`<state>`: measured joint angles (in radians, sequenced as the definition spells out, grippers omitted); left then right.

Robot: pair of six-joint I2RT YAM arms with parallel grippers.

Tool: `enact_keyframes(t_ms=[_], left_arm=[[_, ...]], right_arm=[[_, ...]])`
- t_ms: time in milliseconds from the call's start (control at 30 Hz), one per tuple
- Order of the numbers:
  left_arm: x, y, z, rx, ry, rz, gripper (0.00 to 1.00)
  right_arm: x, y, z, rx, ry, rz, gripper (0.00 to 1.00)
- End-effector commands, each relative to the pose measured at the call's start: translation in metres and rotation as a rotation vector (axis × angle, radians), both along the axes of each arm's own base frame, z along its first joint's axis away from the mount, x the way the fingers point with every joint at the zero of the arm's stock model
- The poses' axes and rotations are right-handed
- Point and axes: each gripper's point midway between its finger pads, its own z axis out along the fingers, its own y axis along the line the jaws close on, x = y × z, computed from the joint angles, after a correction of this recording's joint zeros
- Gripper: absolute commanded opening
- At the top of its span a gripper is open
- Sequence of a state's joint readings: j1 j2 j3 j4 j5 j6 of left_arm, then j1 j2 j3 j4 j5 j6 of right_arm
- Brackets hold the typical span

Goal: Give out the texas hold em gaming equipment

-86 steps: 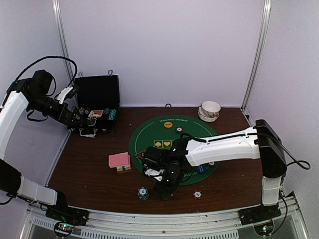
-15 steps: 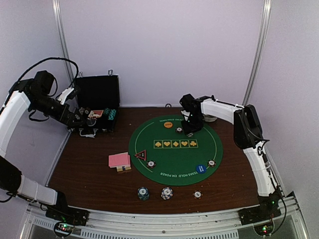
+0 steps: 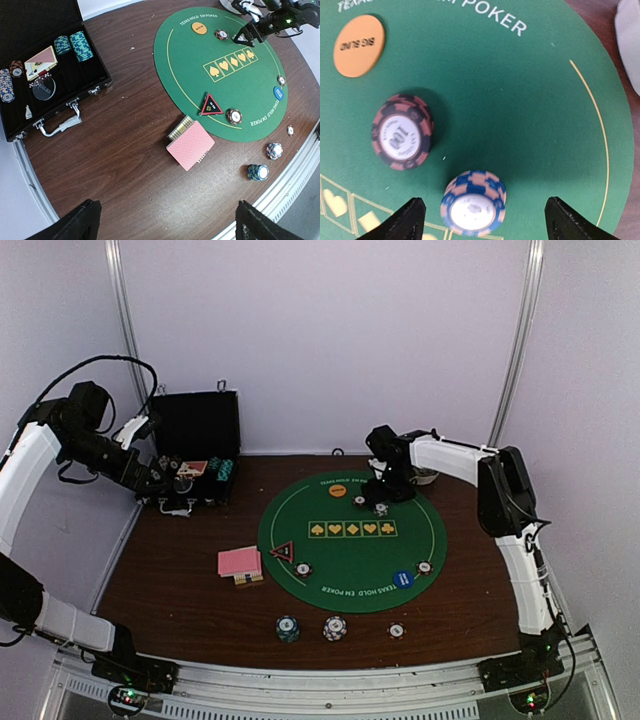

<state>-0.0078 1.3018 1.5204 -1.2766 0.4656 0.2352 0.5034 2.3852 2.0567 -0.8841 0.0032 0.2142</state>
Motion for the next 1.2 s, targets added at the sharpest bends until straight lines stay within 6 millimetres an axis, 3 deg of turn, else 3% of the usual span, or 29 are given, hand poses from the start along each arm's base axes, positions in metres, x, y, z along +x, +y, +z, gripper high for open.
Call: enact_keyframes(t_ms=[0,100,233,400,533,800,1167], left_arm=[[0.009,0.002,0.003,0.006,-0.032,0.018,0.98],[0.011,-0.001,0.002,-0.012,-0.027,0.011,0.98],[0.016,-0.001,0.001,-0.014,-0.033,0.02,0.98],[0.029,-0.004,0.002,-0.034,-0.04,0.018,0.98],[0.039,-0.007,0.001,-0.06,-0.016,0.025,0.98],[0.041,-0.008,-0.002,-0.072,-0.026,0.024,0.98],[0.034,-0.009,-0.016,-0.071,-0.027,0.012,0.98]], right_arm=[[-0.01,0.012,0.063,0.051,-0.086,0.015,0.92],[-0.028,0.022,0.082,0.03,-0.111,0.043,0.99],[-0.058,0.037,0.093,0.008,-0.131,0.067,0.99],[-0.103,0.075,0.101,-0.035,-0.153,0.145,0.99],[-0.128,0.098,0.111,-0.05,-0.169,0.189,1.0],[-0.156,0.117,0.142,0.009,-0.204,0.235,1.0],[-0.185,0.131,0.147,0.081,-0.179,0.28,1.0]])
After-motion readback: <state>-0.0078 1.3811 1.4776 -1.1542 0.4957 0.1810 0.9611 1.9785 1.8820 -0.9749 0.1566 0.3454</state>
